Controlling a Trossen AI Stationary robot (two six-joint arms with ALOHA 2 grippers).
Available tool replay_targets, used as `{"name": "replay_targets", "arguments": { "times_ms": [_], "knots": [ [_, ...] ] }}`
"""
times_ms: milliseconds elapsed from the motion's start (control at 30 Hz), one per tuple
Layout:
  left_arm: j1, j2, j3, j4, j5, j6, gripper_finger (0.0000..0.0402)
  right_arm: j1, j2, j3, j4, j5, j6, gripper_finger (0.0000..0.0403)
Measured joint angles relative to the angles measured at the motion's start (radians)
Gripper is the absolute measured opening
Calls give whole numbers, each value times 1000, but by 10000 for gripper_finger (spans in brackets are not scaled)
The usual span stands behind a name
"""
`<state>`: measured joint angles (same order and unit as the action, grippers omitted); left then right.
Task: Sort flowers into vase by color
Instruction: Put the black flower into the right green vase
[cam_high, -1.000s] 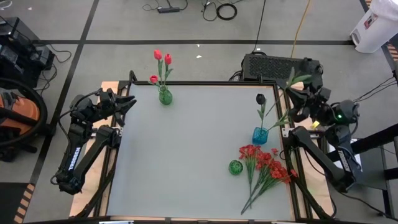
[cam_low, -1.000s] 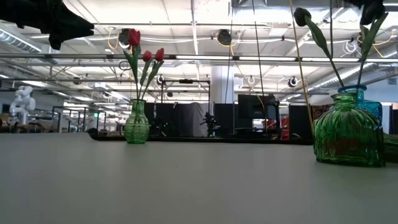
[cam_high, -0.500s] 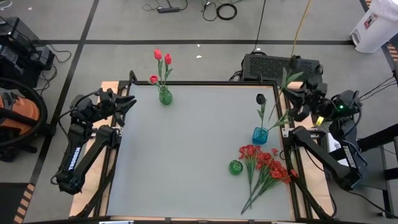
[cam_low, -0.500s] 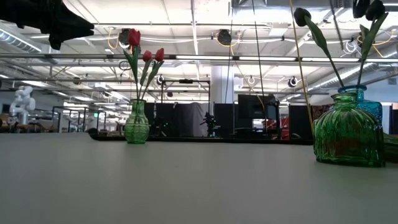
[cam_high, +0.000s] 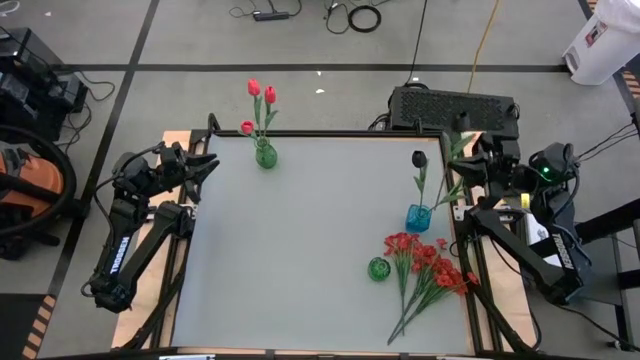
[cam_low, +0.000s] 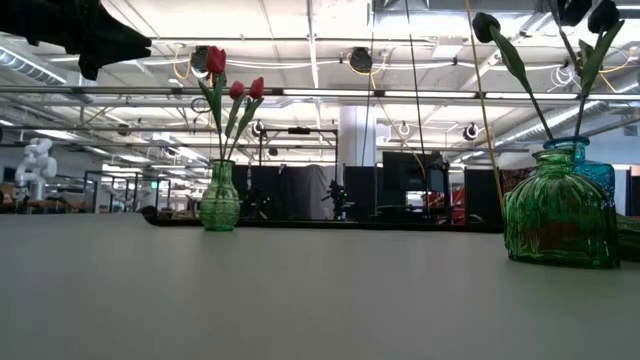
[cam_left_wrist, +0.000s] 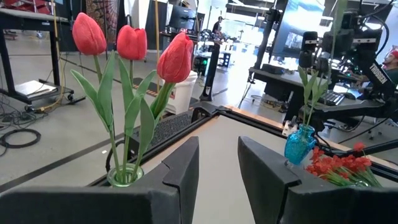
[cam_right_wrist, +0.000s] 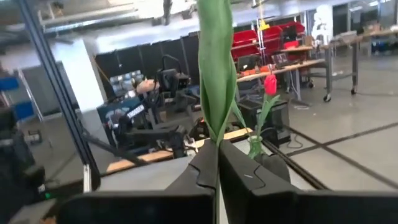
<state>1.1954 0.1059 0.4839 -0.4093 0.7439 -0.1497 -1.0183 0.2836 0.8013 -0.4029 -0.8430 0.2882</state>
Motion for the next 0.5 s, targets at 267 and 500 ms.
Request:
{"name": "replay_targets", "arguments": {
  "times_ms": [267,500],
  "knots": [
    [0,0,0,0,0,0,118,0,-69,0,-47,-2,-69,0],
    [0,0,0,0,0,0,118,-3,-146,0,-132,8,-88,0]
  ]
}}
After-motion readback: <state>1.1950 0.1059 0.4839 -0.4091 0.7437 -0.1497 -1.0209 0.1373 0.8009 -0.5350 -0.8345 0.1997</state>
